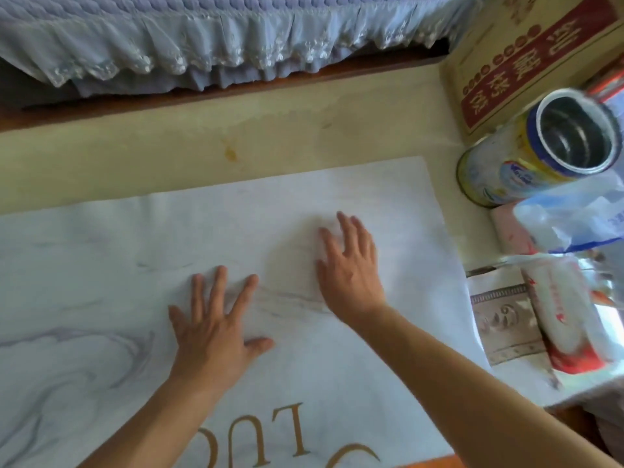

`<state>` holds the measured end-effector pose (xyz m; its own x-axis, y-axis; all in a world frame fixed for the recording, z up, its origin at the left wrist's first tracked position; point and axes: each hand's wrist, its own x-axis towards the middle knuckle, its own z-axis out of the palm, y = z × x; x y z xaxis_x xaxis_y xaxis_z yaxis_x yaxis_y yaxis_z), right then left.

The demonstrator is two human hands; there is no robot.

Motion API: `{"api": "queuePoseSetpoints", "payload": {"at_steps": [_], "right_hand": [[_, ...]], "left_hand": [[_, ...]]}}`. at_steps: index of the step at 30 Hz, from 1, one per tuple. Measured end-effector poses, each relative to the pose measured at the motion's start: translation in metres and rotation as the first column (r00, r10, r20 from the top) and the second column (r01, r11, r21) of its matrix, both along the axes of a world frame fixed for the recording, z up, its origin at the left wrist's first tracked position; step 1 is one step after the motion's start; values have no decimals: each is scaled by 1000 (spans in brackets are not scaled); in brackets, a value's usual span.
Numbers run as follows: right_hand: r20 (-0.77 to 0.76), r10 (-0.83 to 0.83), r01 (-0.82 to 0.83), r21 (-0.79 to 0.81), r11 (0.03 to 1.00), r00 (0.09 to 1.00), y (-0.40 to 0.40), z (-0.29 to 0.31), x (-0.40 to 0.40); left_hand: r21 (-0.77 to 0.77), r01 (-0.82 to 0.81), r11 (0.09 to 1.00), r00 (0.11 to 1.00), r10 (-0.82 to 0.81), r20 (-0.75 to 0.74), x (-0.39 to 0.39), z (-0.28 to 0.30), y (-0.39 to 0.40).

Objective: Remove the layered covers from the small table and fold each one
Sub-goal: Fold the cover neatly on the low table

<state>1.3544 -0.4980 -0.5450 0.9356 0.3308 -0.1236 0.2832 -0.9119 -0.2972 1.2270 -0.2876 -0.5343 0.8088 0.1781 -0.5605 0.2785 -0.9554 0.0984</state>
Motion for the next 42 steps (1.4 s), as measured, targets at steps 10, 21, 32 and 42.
{"api": "queuePoseSetpoints", "payload": {"at_steps": [10, 21, 32, 42], "right_hand": [[-108, -150, 110, -312, 944, 983, -154, 20, -52], [-45, -90, 85, -114, 990, 995, -80, 53, -166], [-125, 379, -395, -152, 906, 917, -43, 13, -349], [-74, 280, -289, -196, 937, 957, -120, 0, -337]], "left_hand": [[-41, -44, 998, 992, 39, -119, 17, 16, -8], [-102, 215, 971, 931, -172, 322, -175, 58, -85], [98, 319, 943, 945, -325, 49, -252, 5, -112], [212, 292, 933, 952, -305, 32, -255, 0, -119]]}}
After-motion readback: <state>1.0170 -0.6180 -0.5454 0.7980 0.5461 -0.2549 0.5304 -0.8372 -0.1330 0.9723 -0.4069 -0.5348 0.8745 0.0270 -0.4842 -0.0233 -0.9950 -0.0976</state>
